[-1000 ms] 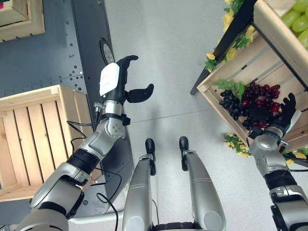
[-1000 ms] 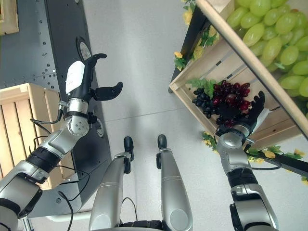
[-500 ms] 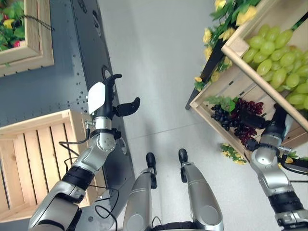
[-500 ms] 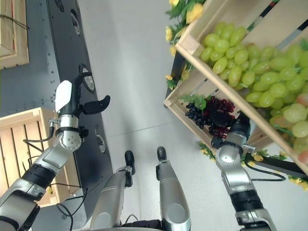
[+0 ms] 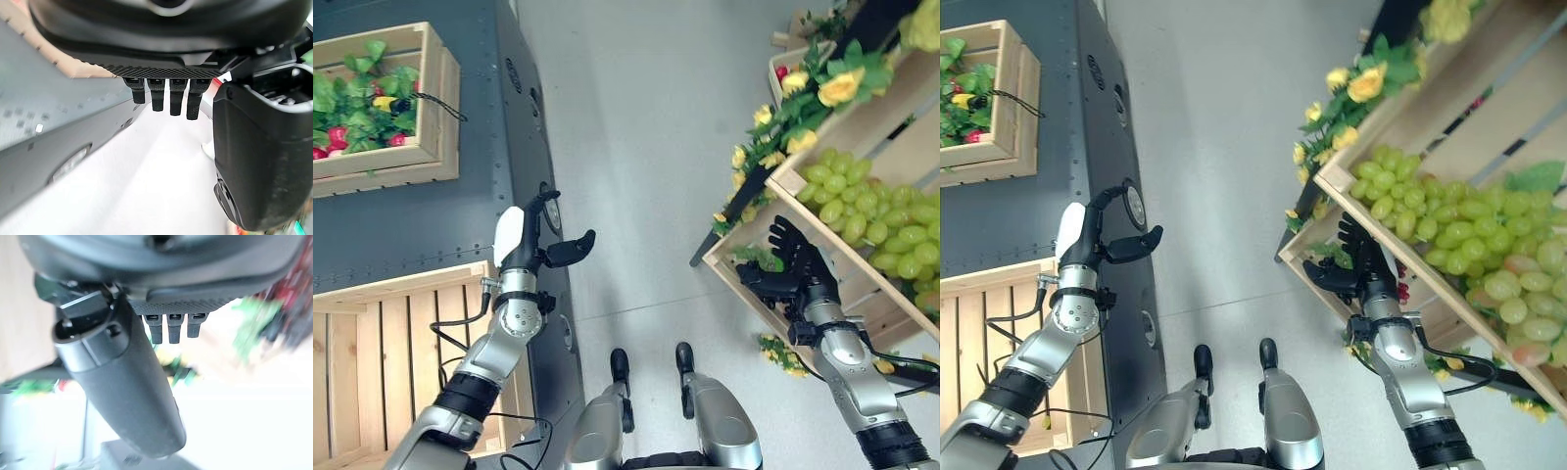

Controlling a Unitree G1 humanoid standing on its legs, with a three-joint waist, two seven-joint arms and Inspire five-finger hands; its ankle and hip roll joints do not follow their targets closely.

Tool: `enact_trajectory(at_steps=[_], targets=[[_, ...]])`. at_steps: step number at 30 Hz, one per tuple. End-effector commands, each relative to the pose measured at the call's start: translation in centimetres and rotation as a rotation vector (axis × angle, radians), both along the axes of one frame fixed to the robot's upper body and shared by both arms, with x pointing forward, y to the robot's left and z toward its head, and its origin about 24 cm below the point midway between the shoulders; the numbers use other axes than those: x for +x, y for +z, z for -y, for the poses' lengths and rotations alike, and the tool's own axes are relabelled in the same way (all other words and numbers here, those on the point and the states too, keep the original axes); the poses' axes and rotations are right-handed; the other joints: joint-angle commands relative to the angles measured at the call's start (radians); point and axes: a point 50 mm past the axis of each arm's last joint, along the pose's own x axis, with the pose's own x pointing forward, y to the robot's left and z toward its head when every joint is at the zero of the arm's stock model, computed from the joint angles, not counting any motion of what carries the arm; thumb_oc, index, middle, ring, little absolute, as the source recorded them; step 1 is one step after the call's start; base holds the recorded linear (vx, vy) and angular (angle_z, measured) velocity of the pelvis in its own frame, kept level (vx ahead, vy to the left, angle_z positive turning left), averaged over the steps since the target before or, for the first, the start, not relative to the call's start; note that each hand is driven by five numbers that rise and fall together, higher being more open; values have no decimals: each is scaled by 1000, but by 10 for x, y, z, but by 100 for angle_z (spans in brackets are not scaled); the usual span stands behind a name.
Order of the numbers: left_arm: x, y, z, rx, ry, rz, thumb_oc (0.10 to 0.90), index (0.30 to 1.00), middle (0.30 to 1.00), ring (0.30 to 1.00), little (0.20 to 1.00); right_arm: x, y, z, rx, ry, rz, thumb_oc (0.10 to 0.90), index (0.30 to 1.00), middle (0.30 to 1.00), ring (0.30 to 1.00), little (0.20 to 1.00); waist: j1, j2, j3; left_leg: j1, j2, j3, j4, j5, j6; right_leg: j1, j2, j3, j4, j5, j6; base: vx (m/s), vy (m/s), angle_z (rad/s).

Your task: Pick up the fruits from the basket on one side to the basket on the other side

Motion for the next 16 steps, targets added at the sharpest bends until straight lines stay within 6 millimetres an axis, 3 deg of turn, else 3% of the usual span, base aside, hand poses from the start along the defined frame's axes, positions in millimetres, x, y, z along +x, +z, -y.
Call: enact_trajectory(at_steps=[1, 7, 16], targets=[[-10, 0, 14, -150, -143, 34, 800, 900, 900, 900, 900, -5, -3, -17, 114, 130, 53, 800, 900, 900, 900, 900, 29, 0, -237, -25, -74, -15, -8, -62, 8, -9, 17, -51, -22, 20, 13, 38, 27, 15], [-30, -43, 38, -330, -331, -212, 800, 900, 900, 900, 900, -17, -40, -45, 210, 240, -81, 800, 900, 900, 900, 900, 60, 13, -317, 13, -61, -36, -67, -35, 0, 41, 2, -73, -88, 43, 17, 21, 23, 11], [-49, -82, 45, -487, -423, -397, 800, 900, 900, 900, 900, -42, -105, -59, 191, 318, -393, 800, 900, 900, 900, 900, 77, 24, -364, 35, -55, -24, -52, -55, 0, 77, -19, -94, -107, 35, 20, 5, 3, 8]])
